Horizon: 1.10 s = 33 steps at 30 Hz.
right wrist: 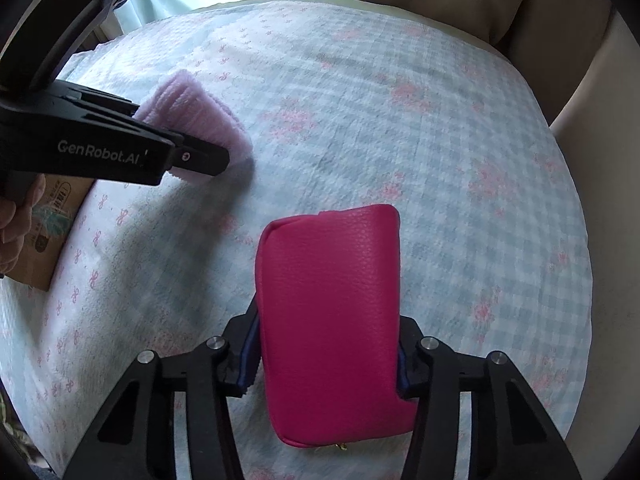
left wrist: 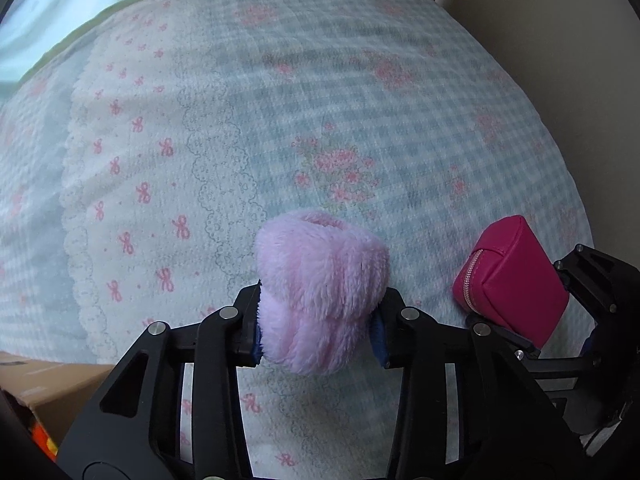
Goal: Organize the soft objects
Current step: 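Carry the pink wristband and magenta pouch into the box and open both tools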
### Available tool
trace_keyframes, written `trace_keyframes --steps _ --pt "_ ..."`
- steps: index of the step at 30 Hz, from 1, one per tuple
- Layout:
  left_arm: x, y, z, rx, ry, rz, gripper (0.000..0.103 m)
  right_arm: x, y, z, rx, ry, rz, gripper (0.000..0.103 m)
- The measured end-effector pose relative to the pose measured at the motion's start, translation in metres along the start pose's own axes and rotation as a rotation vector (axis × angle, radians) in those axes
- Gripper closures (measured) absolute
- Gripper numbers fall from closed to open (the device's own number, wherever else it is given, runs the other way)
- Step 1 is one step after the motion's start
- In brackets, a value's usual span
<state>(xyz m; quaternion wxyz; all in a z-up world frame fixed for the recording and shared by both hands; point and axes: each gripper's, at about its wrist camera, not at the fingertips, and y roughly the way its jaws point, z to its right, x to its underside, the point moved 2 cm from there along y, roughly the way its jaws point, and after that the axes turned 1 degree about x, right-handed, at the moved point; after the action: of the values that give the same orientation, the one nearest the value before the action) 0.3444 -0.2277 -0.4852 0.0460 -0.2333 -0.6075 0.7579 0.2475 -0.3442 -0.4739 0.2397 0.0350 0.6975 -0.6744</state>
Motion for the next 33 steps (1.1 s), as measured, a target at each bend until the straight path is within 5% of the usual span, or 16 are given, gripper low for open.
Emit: trace_keyframes --steps 15,25,33 --pt "-0.004 -0.065 0.02 -0.001 0.007 0.078 0.068 -0.017 -0.056 -0.003 0.013 0.055 0.061 0.061" --pt "0.006 -0.178 0.029 0.001 -0.017 0.2 0.068 -0.044 -0.15 -0.018 0.045 0.064 0.139 0.061" --pt "0.042 -0.272 -0.005 -0.002 -0.069 0.288 0.068 -0.063 -0.23 -0.065 0.066 0.05 0.2 0.062"
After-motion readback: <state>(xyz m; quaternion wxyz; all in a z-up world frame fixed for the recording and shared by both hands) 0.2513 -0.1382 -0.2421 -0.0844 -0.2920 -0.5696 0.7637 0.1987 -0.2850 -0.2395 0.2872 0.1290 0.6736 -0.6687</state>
